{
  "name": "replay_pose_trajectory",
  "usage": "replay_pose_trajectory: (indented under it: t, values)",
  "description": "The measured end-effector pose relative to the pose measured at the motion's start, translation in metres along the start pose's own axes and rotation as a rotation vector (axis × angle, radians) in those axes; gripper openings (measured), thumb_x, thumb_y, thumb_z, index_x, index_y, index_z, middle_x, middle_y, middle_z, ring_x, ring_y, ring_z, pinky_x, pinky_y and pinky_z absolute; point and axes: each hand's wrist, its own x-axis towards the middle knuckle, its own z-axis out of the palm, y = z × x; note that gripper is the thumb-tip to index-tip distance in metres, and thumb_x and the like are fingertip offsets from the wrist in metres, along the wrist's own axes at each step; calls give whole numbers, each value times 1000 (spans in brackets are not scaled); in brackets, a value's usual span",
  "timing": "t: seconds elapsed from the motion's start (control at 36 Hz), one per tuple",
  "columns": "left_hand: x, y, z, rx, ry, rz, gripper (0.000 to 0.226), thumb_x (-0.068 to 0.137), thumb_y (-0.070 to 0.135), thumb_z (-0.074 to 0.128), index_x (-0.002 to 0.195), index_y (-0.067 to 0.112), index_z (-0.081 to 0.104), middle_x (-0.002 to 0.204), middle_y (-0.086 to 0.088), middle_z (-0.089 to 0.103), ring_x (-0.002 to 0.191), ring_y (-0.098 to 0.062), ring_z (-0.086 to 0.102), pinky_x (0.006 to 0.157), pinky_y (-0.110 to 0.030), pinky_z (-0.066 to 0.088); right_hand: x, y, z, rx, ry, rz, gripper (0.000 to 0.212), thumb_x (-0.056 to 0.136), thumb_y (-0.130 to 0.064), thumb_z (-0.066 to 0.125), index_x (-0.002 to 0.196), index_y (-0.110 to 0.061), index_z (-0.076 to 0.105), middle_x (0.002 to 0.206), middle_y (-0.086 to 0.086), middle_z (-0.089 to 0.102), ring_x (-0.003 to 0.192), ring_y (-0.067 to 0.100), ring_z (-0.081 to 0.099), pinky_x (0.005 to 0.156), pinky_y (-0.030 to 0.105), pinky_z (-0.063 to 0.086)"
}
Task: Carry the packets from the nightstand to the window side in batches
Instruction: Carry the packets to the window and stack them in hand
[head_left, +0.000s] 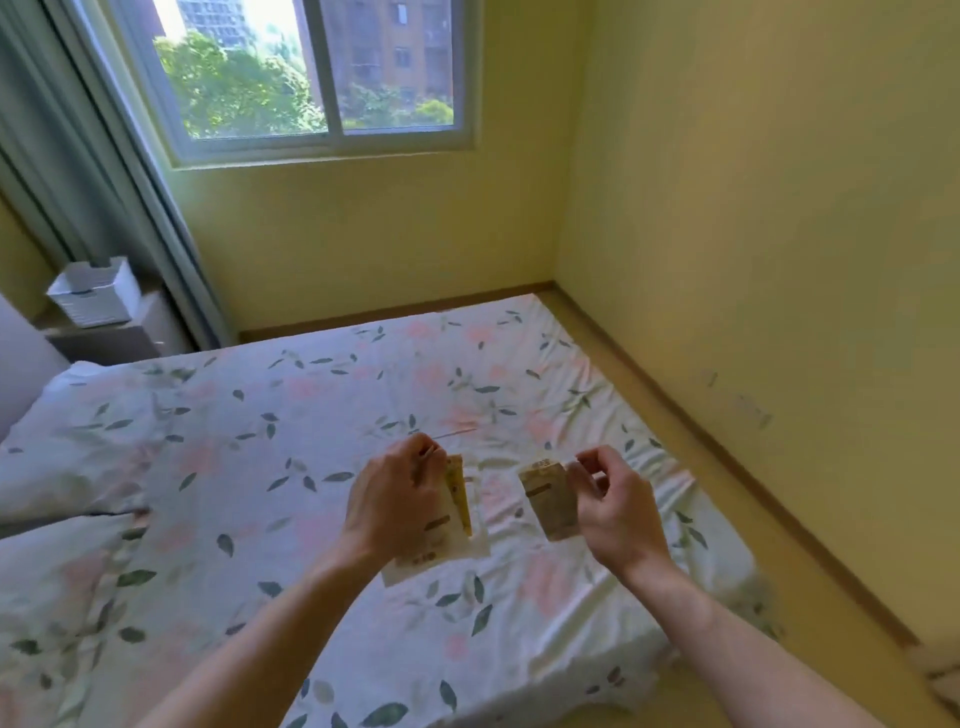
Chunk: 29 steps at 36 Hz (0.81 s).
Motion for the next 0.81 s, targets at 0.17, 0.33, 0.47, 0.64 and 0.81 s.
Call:
replay_pose_trajectory:
  t: [0.17,0.33,0.47,0.64,0.81]
  values:
    - [63,77,98,-92,-137,58,14,100,25,53,87,26,59,79,8,59,72,-18,54,61,-32,40,51,55,-83,-66,126,56,5,96,-26,66,92,-23,65,77,-10,69,69,6,63,61,34,55]
    - [99,165,190,-115,-282,145,17,101,25,48,89,24,60,88,3,65,80,-17,58,67,-32,41,85,116,-170,-109,224,131,5,98,-28,63,93,-27,64,78,-8,69,69,12,65,60,40,57]
    - [124,236,262,-47,-284,193,22,96,43,41,91,32,59,82,9,68,74,-16,63,74,-41,54,117,168,-251,-106,284,172,12,98,-27,63,87,-30,62,75,-8,68,65,7,64,58,40,58]
    - [132,321,343,-31,-284,185,16,103,36,47,98,32,62,91,12,64,81,-6,58,69,-28,46,161,236,-346,-82,257,143,17,99,-25,63,83,-31,61,78,-7,68,68,5,64,54,29,54]
    - [135,389,400,17,-226,146,16,100,42,52,99,35,67,91,17,68,79,-3,62,67,-26,51,208,296,-435,-99,164,123,14,99,-24,63,85,-27,61,80,-7,68,71,10,63,54,19,44]
